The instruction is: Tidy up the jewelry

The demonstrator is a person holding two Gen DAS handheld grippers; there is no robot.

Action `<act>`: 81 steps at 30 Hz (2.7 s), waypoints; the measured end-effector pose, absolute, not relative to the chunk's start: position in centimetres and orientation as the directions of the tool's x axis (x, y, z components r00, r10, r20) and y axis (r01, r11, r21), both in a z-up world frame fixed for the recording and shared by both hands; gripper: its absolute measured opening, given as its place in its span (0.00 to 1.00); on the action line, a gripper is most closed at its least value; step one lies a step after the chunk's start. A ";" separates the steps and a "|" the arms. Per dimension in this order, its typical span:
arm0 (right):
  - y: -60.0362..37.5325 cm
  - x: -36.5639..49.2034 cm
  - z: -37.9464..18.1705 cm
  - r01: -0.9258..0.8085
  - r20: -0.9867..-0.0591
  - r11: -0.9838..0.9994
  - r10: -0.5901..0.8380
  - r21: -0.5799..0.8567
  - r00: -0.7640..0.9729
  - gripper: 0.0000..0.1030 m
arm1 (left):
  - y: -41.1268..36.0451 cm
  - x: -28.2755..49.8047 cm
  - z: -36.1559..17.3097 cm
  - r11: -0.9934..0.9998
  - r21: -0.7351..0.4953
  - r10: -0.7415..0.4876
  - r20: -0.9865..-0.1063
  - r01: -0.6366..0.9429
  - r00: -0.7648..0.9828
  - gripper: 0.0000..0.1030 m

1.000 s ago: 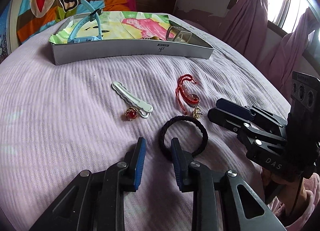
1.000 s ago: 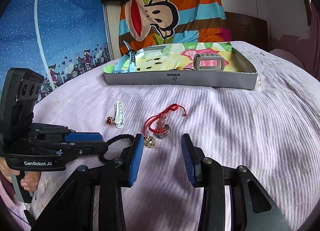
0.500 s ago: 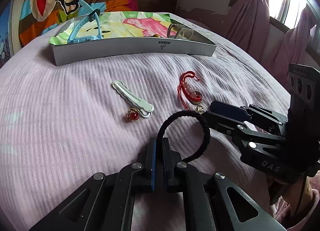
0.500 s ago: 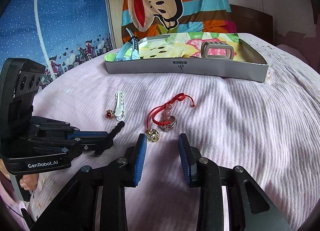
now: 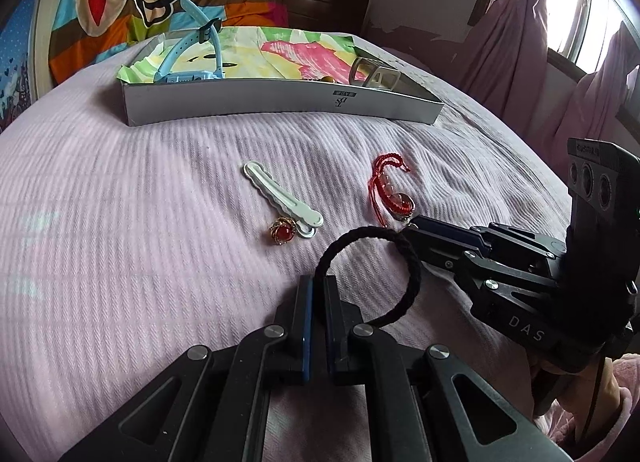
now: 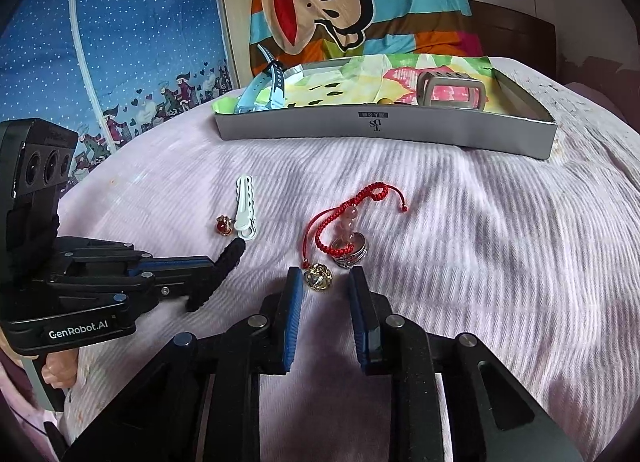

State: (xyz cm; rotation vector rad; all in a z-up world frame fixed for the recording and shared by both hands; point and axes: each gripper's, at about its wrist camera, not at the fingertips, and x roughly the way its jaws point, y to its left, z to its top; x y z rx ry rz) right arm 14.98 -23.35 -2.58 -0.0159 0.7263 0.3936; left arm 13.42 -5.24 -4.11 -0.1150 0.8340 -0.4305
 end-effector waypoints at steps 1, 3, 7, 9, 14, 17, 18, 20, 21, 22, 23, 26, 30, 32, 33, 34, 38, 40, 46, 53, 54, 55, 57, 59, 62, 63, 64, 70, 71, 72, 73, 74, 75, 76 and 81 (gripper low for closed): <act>-23.3 15.0 -2.6 -0.356 -0.649 0.927 0.345 0.121 0.678 0.16 | -5.2 13.4 -4.1 0.909 -0.265 -0.413 -0.691 0.323 0.593 0.05; -23.3 15.0 -2.6 -0.359 -0.649 0.926 0.347 0.121 0.677 0.11 | -5.2 13.3 -4.1 0.910 -0.264 -0.409 -0.689 0.319 0.598 0.05; -23.1 14.9 -2.6 -0.365 -0.644 0.924 0.351 0.118 0.680 0.11 | -5.0 13.2 -3.9 0.914 -0.262 -0.402 -0.681 0.309 0.612 0.05; -23.1 14.9 -2.5 -0.368 -0.638 0.922 0.356 0.122 0.682 0.11 | -4.8 13.1 -3.8 0.916 -0.265 -0.400 -0.675 0.302 0.620 0.05; -23.5 14.4 -2.1 -0.375 -0.613 0.917 0.376 0.136 0.695 0.11 | -4.2 12.8 -3.0 0.920 -0.275 -0.392 -0.647 0.280 0.654 0.05; -23.5 14.1 -1.8 -0.379 -0.594 0.915 0.381 0.134 0.708 0.11 | -4.0 12.7 -2.2 0.922 -0.279 -0.387 -0.622 0.268 0.681 0.05; -23.5 14.0 -1.7 -0.381 -0.587 0.915 0.383 0.135 0.713 0.11 | -4.0 12.7 -1.9 0.923 -0.278 -0.383 -0.614 0.265 0.690 0.05; -23.7 13.9 -1.3 -0.382 -0.568 0.913 0.390 0.141 0.724 0.11 | -4.0 12.7 -1.3 0.927 -0.274 -0.373 -0.600 0.257 0.708 0.05; -23.8 13.8 -1.1 -0.381 -0.560 0.913 0.393 0.145 0.729 0.11 | -4.0 12.9 -1.0 0.929 -0.272 -0.368 -0.593 0.252 0.717 0.05; -23.9 13.8 -0.9 -0.379 -0.550 0.913 0.395 0.149 0.735 0.11 | -4.0 13.0 -0.6 0.931 -0.271 -0.362 -0.585 0.245 0.726 0.05; -24.2 13.8 -0.8 -0.376 -0.543 0.914 0.396 0.153 0.741 0.11 | -4.0 13.2 -0.3 0.933 -0.271 -0.356 -0.578 0.238 0.735 0.05; -24.5 13.7 -0.2 -0.368 -0.514 0.916 0.397 0.162 0.761 0.11 | -4.0 14.0 1.0 0.939 -0.268 -0.334 -0.556 0.216 0.761 0.05; -25.0 13.7 0.9 -0.351 -0.463 0.921 0.389 0.170 0.796 0.11 | -3.9 15.7 2.7 0.947 -0.266 -0.302 -0.543 0.180 0.784 0.05; -25.4 14.2 1.8 -0.337 -0.427 0.924 0.382 0.181 0.819 0.11 | -3.9 16.9 3.4 0.947 -0.275 -0.292 -0.537 0.163 0.791 0.05; -25.6 14.5 2.2 -0.330 -0.411 0.925 0.379 0.188 0.829 0.11 | -3.9 17.5 3.6 0.947 -0.280 -0.289 -0.535 0.156 0.794 0.05; -25.9 15.1 2.7 -0.321 -0.399 0.927 0.374 0.195 0.837 0.11 | -4.1 18.2 3.9 0.948 -0.279 -0.283 -0.536 0.150 0.795 0.05; -26.2 17.2 4.7 -0.293 -0.380 0.942 0.334 0.163 0.863 0.11 | -5.1 20.8 4.4 0.957 -0.261 -0.255 -0.546 0.127 0.798 0.05; -26.4 18.3 5.7 -0.289 -0.380 0.947 0.321 0.141 0.867 0.11 | -5.3 22.0 4.3 0.956 -0.271 -0.248 -0.552 0.109 0.796 0.05; -27.5 21.5 6.0 -0.248 -0.412 0.960 0.281 0.131 0.867 0.11 | -5.8 25.6 3.4 0.956 -0.291 -0.210 -0.578 0.041 0.789 0.05; -28.0 24.3 4.5 -0.210 -0.439 0.970 0.242 0.119 0.865 0.11 | -6.3 27.9 1.3 0.965 -0.263 -0.178 -0.630 0.008 0.756 0.05; -27.9 24.7 4.3 -0.213 -0.443 0.971 0.240 0.112 0.864 0.11 | -6.3 28.0 1.1 0.966 -0.257 -0.173 -0.637 0.005 0.751 0.05; -27.8 24.9 4.1 -0.214 -0.448 0.971 0.239 0.107 0.861 0.11 | -6.2 28.2 0.8 0.967 -0.254 -0.171 -0.641 0.003 0.748 0.05; -27.5 25.5 3.7 -0.218 -0.459 0.971 0.240 0.101 0.855 0.11 | -6.2 28.2 0.5 0.969 -0.249 -0.169 -0.645 0.004 0.746 0.05; -27.4 25.8 3.2 -0.220 -0.467 0.970 0.242 0.104 0.851 0.11 | -6.4 28.2 0.6 0.973 -0.231 -0.159 -0.640 0.009 0.752 0.05; -27.4 26.4 2.6 -0.219 -0.478 0.969 0.246 0.112 0.844 0.11 | -6.6 28.3 0.6 0.976 -0.217 -0.148 -0.643 0.007 0.751 0.05; -27.5 26.6 2.4 -0.217 -0.482 0.969 0.246 0.115 0.841 0.11 | -6.7 28.4 0.6 0.977 -0.215 -0.146 -0.647 0.005 0.748 0.05; -27.5 26.7 2.3 -0.216 -0.486 0.969 0.245 0.116 0.839 0.11 | -6.6 28.5 0.6 0.977 -0.215 -0.145 -0.649 0.003 0.747 0.05; -27.4 27.0 1.8 -0.217 -0.501 0.969 0.248 0.120 0.829 0.11 | -6.6 28.7 0.6 0.976 -0.216 -0.145 -0.655 0.000 0.741 0.06; -27.5 27.0 1.8 -0.217 -0.501 0.968 0.249 0.121 0.829 0.11 | -6.6 28.7 0.6 0.977 -0.215 -0.146 -0.655 0.003 0.741 0.06; -27.5 27.1 1.7 -0.217 -0.501 0.968 0.249 0.123 0.829 0.11 | -6.6 28.7 0.6 0.977 -0.215 -0.147 -0.654 0.005 0.742 0.06; -27.5 27.0 1.8 -0.216 -0.502 0.969 0.247 0.121 0.829 0.11 | -6.6 28.6 0.6 0.976 -0.217 -0.151 -0.651 0.008 0.744 0.06; -27.5 27.1 1.8 -0.215 -0.502 0.969 0.245 0.119 0.829 0.11 | -6.5 28.5 0.6 0.975 -0.222 -0.156 -0.645 0.012 0.748 0.06; -27.4 27.1 1.7 -0.214 -0.502 0.970 0.243 0.116 0.830 0.11 | -6.5 28.4 0.6 0.973 -0.228 -0.163 -0.641 0.016 0.750 0.06; -27.4 27.1 1.7 -0.214 -0.502 0.970 0.242 0.114 0.830 0.11 | -6.4 28.4 0.6 0.972 -0.232 -0.167 -0.637 0.019 0.752 0.06; -27.6 26.9 1.7 -0.214 -0.496 0.969 0.249 0.126 0.832 0.11 | -6.0 27.9 0.6 0.964 -0.266 -0.197 -0.620 0.033 0.759 0.10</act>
